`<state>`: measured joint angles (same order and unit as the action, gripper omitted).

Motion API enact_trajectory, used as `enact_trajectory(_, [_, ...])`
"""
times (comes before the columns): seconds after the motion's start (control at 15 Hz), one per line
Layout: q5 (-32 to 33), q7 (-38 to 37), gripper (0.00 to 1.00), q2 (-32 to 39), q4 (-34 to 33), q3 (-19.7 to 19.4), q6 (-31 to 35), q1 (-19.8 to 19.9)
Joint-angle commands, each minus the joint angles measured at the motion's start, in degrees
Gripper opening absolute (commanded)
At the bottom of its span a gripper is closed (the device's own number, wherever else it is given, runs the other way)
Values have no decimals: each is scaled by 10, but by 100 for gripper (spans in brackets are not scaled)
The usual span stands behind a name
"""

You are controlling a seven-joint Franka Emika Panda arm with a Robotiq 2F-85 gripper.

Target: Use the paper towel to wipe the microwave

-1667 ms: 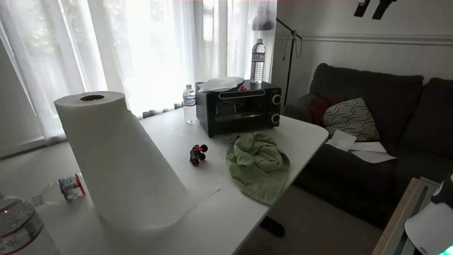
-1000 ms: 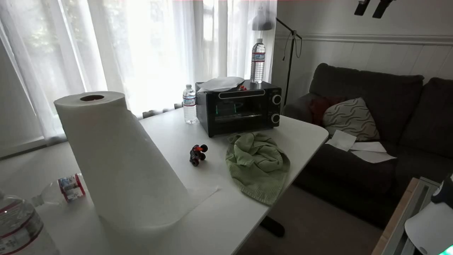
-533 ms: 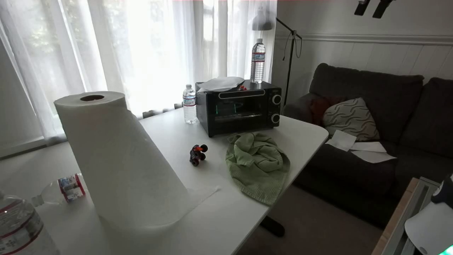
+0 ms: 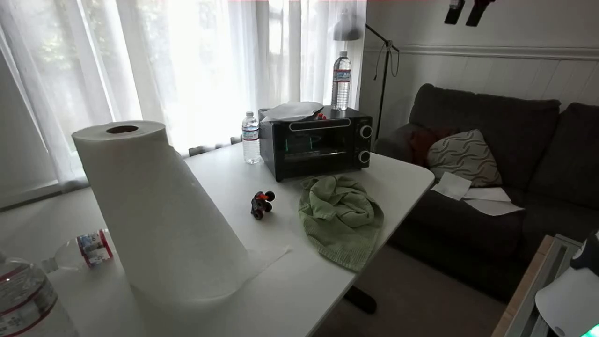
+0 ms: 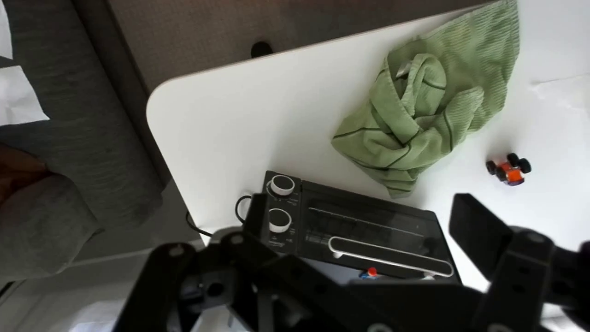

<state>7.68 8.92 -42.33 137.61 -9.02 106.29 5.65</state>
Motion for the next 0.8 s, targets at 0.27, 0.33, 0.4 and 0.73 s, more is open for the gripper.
enact_trajectory(0.27, [-9, -23, 100, 149, -94, 67, 48, -59])
enact_trajectory(0.33, [-5, -15, 100, 172, -109, 67, 66, -61])
enact_trajectory(0.4, [-7, -7, 100, 195, -126, 65, 78, -63])
enact_trajectory(0.73, [-32, 74, 100, 288, -191, 40, 153, -64])
